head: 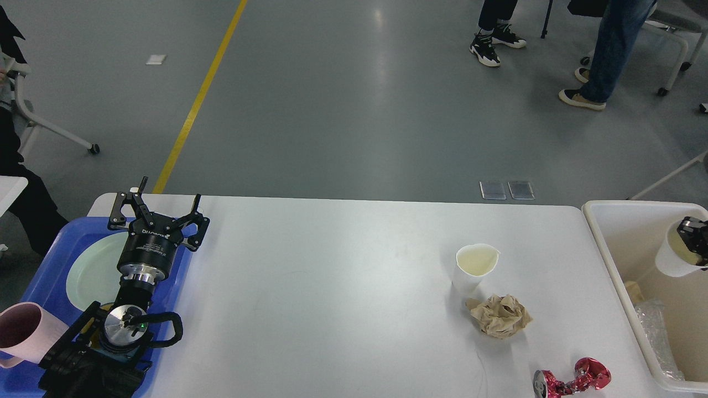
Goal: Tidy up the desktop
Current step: 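Carry the cup into the white bin and release it, then raise the right gripper up out of the bin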
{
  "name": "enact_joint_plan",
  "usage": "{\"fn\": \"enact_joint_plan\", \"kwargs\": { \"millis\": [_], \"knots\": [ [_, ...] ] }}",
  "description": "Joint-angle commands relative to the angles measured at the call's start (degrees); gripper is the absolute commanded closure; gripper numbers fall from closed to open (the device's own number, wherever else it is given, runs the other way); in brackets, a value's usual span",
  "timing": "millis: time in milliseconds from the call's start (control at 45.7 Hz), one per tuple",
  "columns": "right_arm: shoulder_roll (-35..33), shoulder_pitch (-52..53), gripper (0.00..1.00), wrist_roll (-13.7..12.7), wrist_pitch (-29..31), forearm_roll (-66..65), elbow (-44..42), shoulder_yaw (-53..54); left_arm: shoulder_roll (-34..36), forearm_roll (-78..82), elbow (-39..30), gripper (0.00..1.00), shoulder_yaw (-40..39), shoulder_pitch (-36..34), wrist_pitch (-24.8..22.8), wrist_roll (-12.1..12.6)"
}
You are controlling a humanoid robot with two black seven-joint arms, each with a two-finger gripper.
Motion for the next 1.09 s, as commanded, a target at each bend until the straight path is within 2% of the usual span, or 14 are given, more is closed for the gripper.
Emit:
{"fn": "enact_joint_plan", "kwargs": {
  "millis": [0,131,263,372,504,591,1073],
  "knots": [
    [0.5,-14.0,1.0,0.0,-3.3,0.0,-11.8,5.9,0.0,0.0,0.0,0.04,0.0,0.0,0.0,0.0],
    [4.1,-28.3,1.0,-0.1,-7.1,0.2,-24.3,11.6,0.0,0.0,0.0,0.04,0.0,0.0,0.0,0.0],
    [9.5,-41.6,1.0,-0.3,-13.3,0.8,-36.5,15.7,0.0,-0.1,0.0,0.04,0.0,0.0,0.0,0.0],
    [12.9,-48.3,1.0,-0.4,-19.5,0.9,-41.0,16.6,0.0,0.0,0.0,0.04,0.0,0.0,0.0,0.0],
    [15.7,-53.4,1.0,-0.7,-26.9,0.7,-41.7,16.4,0.0,0.0,0.0,0.04,0.0,0.0,0.0,0.0],
    [16.2,-55.9,1.0,-0.9,-29.6,1.1,-41.7,16.6,0.0,-0.1,0.0,0.04,0.0,0.0,0.0,0.0],
    [17.0,-57.4,1.0,-0.9,-31.0,1.1,-41.6,16.9,0.0,0.0,0.0,0.04,0.0,0.0,0.0,0.0]
  ]
}}
